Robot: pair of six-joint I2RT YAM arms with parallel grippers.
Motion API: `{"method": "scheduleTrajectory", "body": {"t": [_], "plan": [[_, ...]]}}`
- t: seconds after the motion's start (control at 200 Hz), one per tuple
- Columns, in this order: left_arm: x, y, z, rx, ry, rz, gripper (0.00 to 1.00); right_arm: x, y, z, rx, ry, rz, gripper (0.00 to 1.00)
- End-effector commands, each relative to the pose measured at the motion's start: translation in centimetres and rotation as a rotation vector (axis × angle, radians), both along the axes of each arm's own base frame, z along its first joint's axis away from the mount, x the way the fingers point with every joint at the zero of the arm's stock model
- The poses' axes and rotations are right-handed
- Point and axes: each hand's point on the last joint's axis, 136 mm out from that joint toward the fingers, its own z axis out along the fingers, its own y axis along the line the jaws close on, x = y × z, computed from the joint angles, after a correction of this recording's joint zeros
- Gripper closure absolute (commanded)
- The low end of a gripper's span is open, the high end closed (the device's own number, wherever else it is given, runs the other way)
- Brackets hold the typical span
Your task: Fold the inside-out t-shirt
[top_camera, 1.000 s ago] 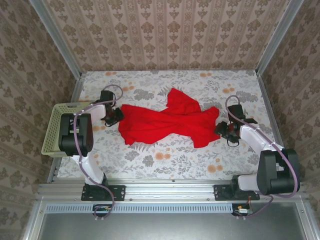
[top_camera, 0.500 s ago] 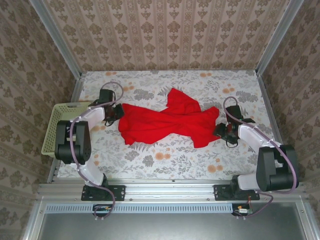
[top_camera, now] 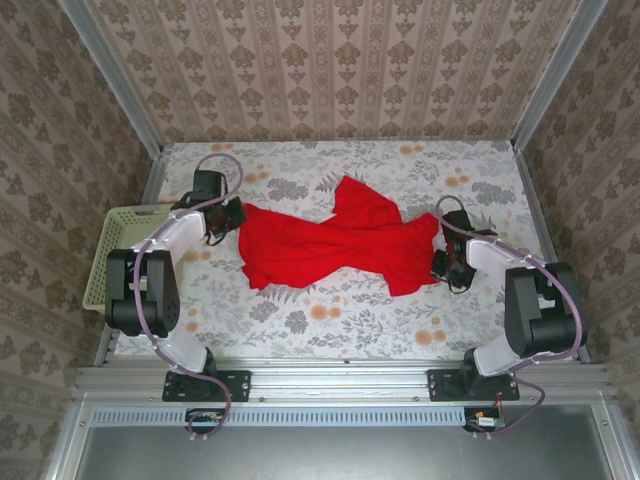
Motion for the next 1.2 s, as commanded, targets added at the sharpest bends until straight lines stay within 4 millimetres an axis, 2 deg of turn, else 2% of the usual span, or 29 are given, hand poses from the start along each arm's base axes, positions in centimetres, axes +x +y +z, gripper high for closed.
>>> {"method": "scheduleTrajectory", "body": {"t": [0.0, 0.145, 0.23, 0.25, 0.3, 0.455, 0.56, 0.775, 0.955, 1.08, 1.195], "plan": [[0.1, 0.0, 0.7, 0.013, -0.002, -0.022, 1.0, 1.5, 2.2, -0.4, 0.08, -0.042, 0.039, 0.79], [0.0, 0.1, 0.9, 0.015, -0.003, -0.027, 1.0, 1.7, 1.8, 1.2, 0.055, -0.079, 0.034, 1.0], [-0.2, 0.0, 1.3, 0.005, -0.012, -0.035, 1.0, 1.8, 1.0, 3.3, 0.016, -0.14, 0.018, 1.0], [-0.2, -0.1, 1.6, 0.0, -0.017, -0.035, 1.0, 1.2, 0.7, 3.6, 0.0, -0.127, 0.013, 1.0], [-0.4, -0.3, 2.3, -0.015, -0.035, -0.039, 1.0, 1.1, -0.2, 6.0, -0.041, -0.187, -0.004, 1.0], [-0.5, -0.5, 6.6, -0.072, -0.143, -0.046, 1.0, 0.1, -2.6, 13.1, -0.13, -0.365, -0.056, 1.0], [-0.3, -0.6, 8.4, -0.075, -0.184, -0.061, 1.0, -0.9, -3.7, 17.0, -0.176, -0.447, -0.08, 1.0], [-0.6, -0.6, 9.4, -0.095, -0.229, -0.06, 1.0, -2.6, -5.4, 22.1, -0.246, -0.564, -0.122, 1.0], [-1.9, -1.0, 11.5, -0.137, -0.293, -0.078, 1.0, -3.2, -6.2, 25.9, -0.284, -0.646, -0.134, 1.0], [-3.0, -0.9, 14.2, -0.146, -0.359, -0.082, 1.0, -3.2, -6.2, 28.7, -0.275, -0.708, -0.137, 1.0], [-3.9, -0.6, 19.1, -0.151, -0.452, -0.08, 1.0, -3.1, -6.1, 33.4, -0.258, -0.815, -0.155, 1.0]]}}
